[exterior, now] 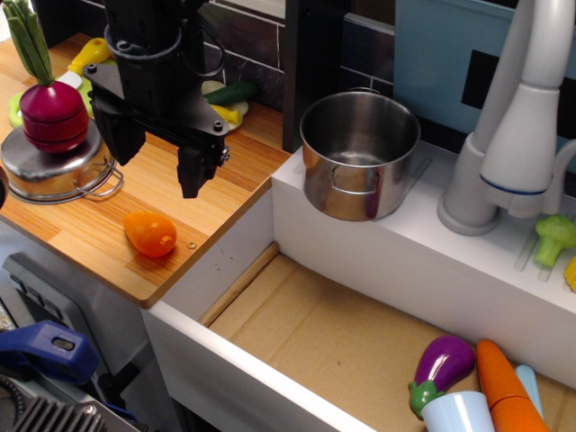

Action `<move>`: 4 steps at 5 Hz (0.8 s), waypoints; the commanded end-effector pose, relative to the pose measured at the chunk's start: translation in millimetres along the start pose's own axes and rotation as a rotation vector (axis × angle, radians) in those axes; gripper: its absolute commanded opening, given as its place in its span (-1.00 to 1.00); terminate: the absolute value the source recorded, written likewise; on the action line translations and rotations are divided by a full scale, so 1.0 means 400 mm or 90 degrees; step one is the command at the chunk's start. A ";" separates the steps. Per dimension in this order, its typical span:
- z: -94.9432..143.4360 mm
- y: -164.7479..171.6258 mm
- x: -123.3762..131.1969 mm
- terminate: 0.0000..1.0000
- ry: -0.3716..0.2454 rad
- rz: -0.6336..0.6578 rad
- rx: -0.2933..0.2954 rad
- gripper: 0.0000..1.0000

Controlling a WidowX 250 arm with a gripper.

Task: Put carrot in pot or pan

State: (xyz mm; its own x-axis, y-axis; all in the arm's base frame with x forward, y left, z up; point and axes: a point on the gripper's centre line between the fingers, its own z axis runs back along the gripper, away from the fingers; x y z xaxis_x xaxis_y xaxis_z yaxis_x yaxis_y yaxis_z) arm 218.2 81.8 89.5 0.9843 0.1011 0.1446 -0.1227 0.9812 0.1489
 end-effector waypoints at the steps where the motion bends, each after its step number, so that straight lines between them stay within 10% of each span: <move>1: 0.000 0.000 0.000 -1.00 0.000 0.000 0.000 1.00; 4: -0.023 0.023 0.006 -1.00 -0.015 0.170 0.039 1.00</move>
State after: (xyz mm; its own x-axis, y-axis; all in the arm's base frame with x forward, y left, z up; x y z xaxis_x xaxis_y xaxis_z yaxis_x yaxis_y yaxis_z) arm 217.0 91.2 72.4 0.9030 0.3845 0.1916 -0.4149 0.8962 0.1568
